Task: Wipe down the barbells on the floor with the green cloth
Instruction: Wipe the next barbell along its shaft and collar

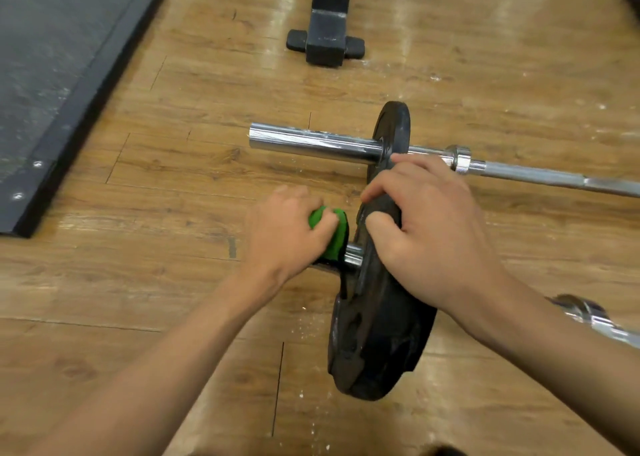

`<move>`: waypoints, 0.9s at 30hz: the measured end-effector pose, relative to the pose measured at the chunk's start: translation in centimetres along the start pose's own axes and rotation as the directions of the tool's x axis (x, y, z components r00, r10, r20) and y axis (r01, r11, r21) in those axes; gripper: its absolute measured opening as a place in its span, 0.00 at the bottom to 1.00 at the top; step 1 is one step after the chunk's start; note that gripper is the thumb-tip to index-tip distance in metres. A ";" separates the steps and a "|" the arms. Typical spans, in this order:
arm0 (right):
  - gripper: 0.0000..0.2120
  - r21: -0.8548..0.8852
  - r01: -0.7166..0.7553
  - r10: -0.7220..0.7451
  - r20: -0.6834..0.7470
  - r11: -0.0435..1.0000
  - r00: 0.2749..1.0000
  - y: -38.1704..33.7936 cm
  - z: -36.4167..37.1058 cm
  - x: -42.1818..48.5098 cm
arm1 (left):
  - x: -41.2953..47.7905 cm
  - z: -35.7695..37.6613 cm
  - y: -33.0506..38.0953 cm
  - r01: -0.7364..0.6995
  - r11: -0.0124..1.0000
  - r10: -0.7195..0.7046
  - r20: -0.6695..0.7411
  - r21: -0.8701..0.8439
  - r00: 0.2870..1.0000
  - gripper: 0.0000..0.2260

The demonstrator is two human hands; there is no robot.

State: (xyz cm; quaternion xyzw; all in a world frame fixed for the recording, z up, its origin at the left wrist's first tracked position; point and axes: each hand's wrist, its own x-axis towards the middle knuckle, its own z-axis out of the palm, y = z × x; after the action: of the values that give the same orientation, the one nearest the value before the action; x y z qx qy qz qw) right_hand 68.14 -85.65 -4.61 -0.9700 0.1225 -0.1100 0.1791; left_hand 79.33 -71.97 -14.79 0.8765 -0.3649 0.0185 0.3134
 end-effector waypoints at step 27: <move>0.29 0.337 -0.256 0.322 -0.154 0.906 0.934 16.3 -2.4 -17.6 | 0.3 1.1 23.2 -0.458 0.737 0.151 0.538 0.498 0.829 0.17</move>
State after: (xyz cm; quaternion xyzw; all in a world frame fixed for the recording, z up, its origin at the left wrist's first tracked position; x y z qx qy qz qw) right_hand 47.60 -96.33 -11.51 -0.8837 0.2645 -0.1998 0.3305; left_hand 64.25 -85.30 -3.18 0.8330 -0.5455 -0.0223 -0.0895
